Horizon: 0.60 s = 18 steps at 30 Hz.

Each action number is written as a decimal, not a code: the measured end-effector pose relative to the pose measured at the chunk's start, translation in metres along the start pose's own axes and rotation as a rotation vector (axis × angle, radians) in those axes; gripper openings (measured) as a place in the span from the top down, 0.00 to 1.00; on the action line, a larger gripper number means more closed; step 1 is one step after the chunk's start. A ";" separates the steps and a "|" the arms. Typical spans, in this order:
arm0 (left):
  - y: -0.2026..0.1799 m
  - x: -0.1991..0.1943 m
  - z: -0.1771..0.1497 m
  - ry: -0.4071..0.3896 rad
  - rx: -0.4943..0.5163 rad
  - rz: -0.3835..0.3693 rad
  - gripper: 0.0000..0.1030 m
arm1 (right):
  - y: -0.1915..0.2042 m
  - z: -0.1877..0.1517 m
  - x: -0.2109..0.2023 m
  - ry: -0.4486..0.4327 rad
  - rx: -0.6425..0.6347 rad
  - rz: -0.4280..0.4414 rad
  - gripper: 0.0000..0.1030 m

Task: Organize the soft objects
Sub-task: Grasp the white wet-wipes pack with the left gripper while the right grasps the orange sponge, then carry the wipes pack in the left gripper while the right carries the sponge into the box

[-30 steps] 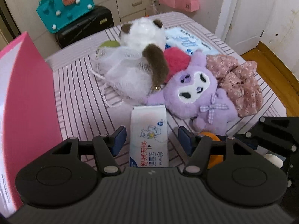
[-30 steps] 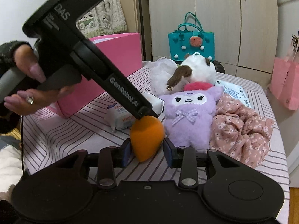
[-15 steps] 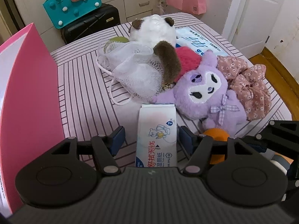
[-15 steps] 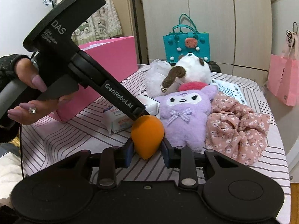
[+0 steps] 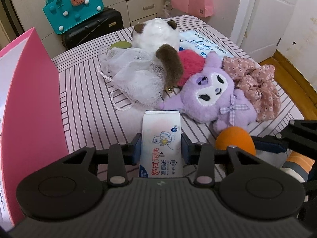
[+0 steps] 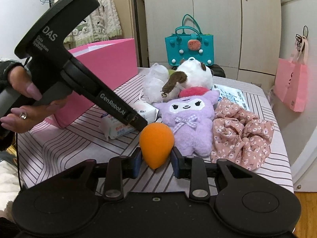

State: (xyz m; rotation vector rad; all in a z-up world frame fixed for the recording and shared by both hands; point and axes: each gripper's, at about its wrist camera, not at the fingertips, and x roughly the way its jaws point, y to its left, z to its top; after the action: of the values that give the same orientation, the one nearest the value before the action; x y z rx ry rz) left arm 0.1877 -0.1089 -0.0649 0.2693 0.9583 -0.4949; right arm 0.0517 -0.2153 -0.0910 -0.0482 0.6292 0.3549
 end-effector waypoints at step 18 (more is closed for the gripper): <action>0.006 -0.057 -0.018 0.126 0.004 -0.118 0.62 | 0.020 0.036 -0.025 0.200 -0.028 0.211 0.66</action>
State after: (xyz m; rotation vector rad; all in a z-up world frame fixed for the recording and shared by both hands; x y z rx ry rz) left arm 0.1509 -0.0795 -0.0271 0.2507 1.1006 -0.5932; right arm 0.0462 -0.1986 -0.0460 -0.0444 0.8300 0.5679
